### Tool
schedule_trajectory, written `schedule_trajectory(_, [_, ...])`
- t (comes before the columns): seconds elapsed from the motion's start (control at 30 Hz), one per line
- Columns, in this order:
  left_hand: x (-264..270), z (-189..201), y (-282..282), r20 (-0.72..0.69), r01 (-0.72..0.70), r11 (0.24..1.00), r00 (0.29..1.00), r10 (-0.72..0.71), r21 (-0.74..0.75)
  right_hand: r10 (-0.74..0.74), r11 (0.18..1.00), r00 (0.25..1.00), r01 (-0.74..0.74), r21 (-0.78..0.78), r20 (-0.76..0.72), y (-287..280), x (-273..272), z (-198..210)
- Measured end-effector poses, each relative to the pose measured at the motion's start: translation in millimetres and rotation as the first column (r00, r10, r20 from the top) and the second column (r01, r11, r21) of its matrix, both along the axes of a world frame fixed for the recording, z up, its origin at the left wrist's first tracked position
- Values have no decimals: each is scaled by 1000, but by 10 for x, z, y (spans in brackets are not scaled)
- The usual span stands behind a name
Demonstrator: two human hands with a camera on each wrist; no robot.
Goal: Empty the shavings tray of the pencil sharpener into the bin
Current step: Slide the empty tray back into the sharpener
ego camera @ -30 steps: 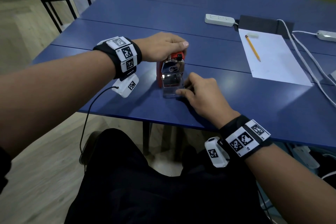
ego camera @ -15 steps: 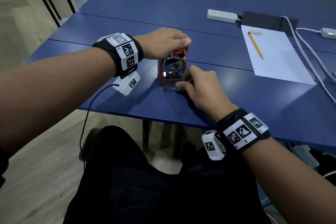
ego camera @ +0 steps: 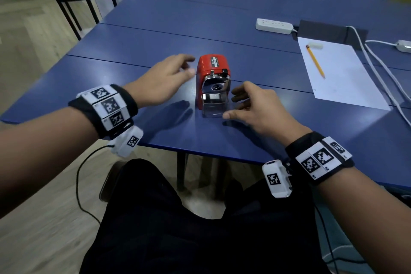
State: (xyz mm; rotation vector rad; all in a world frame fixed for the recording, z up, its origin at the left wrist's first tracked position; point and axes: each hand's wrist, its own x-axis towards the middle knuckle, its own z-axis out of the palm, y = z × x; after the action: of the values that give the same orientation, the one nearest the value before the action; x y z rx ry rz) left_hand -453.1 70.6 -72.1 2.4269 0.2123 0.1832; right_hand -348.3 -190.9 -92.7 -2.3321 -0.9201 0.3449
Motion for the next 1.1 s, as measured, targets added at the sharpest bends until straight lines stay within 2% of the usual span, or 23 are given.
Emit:
schedule_trajectory(0.1, [-86, -94, -23, -137, 90, 995, 987, -83, 46, 54, 998, 998, -55, -33, -19, 7, 30, 23])
schedule_trajectory(0.2, [-66, -144, -96, -154, 182, 974, 975, -160, 137, 102, 993, 995, -103, -54, -13, 36, 61, 35])
schedule_trajectory(0.3, [7, -154, -144, -163, 157, 972, 978, -129, 174, 133, 990, 991, -134, -54, -14, 53, 76, 34])
schedule_trajectory(0.53, [120, -142, -203, -173, 86, 988, 983, -63, 129, 131, 991, 989, -128, -45, 62, 76, -35, 51])
schedule_trajectory(0.9, [153, -109, -182, -195, 99, 976, 979, -61, 192, 108, 990, 988, -96, -107, 108, 164, -22, 17])
schedule_trajectory(1.1, [191, -131, -148, -148, 60, 972, 989, -26, 228, 85, 985, 986, -62, -160, 141, 194, 11, -12])
